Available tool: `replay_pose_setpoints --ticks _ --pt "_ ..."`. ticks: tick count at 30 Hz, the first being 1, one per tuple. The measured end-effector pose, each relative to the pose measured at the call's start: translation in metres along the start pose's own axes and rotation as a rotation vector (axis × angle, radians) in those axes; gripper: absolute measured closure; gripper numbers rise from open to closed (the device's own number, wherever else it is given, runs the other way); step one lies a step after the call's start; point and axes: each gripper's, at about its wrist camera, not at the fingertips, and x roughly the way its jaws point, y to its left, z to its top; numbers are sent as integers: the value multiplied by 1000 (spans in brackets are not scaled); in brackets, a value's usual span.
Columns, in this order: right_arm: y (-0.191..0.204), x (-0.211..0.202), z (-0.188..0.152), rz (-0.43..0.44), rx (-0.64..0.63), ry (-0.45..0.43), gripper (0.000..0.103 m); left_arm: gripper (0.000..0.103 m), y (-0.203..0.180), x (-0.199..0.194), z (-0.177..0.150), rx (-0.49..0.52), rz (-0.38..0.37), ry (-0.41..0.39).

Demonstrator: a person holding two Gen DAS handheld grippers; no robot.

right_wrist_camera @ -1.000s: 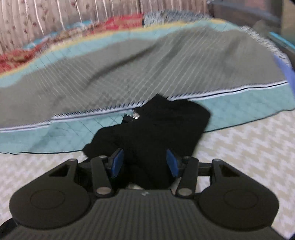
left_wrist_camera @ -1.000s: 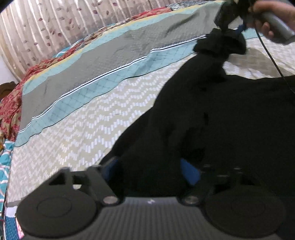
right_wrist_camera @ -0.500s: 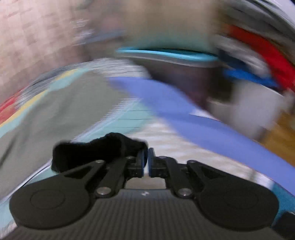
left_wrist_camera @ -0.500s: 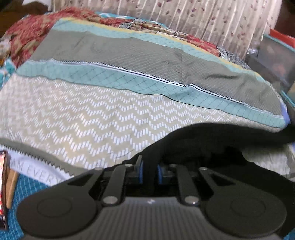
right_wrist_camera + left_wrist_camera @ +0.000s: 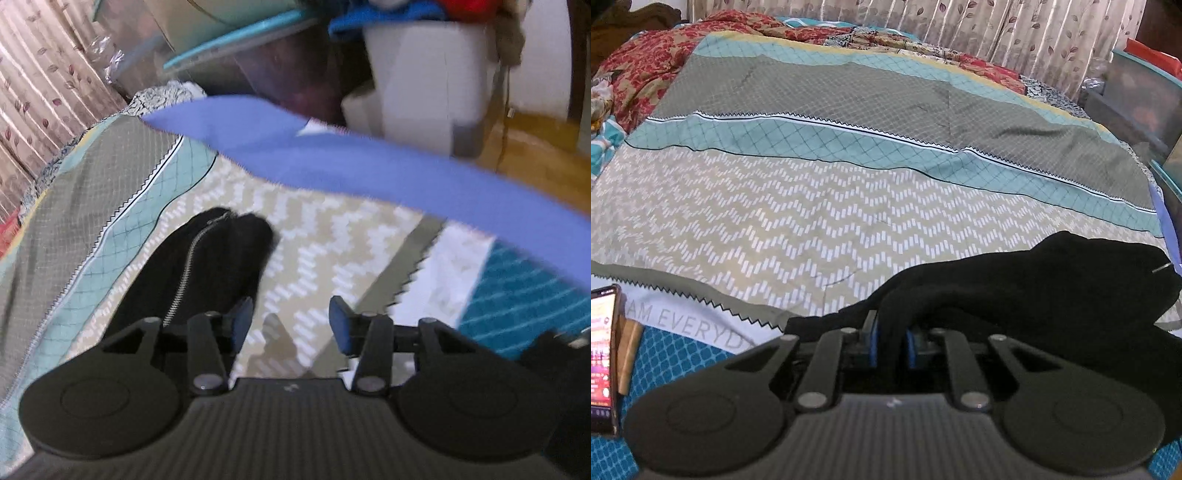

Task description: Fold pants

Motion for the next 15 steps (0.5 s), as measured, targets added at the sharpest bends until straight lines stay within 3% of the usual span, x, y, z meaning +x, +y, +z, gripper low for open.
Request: replay_pose_setpoints --ticks 1,5,6,7,8,10,15 --pt "1 6 3 25 25 3 42 90 0 -1 1 0 5 1" --pt "17 34 13 42 45 8 42 90 -2 -3 4 -9 25 12" --pt "24 38 15 15 8 12 58 90 -3 -4 5 -11 30 14" --pt "33 42 16 -31 -41 24 97 91 -3 -5 6 -12 34 13" --pt "37 40 20 -41 -64 40 97 91 -4 -7 8 -13 37 10" --pt "38 16 29 22 -45 4 97 91 -2 -14 12 -14 30 -2" --pt "8 -83 38 149 -23 -89 97 92 10 -46 11 -7 5 -45"
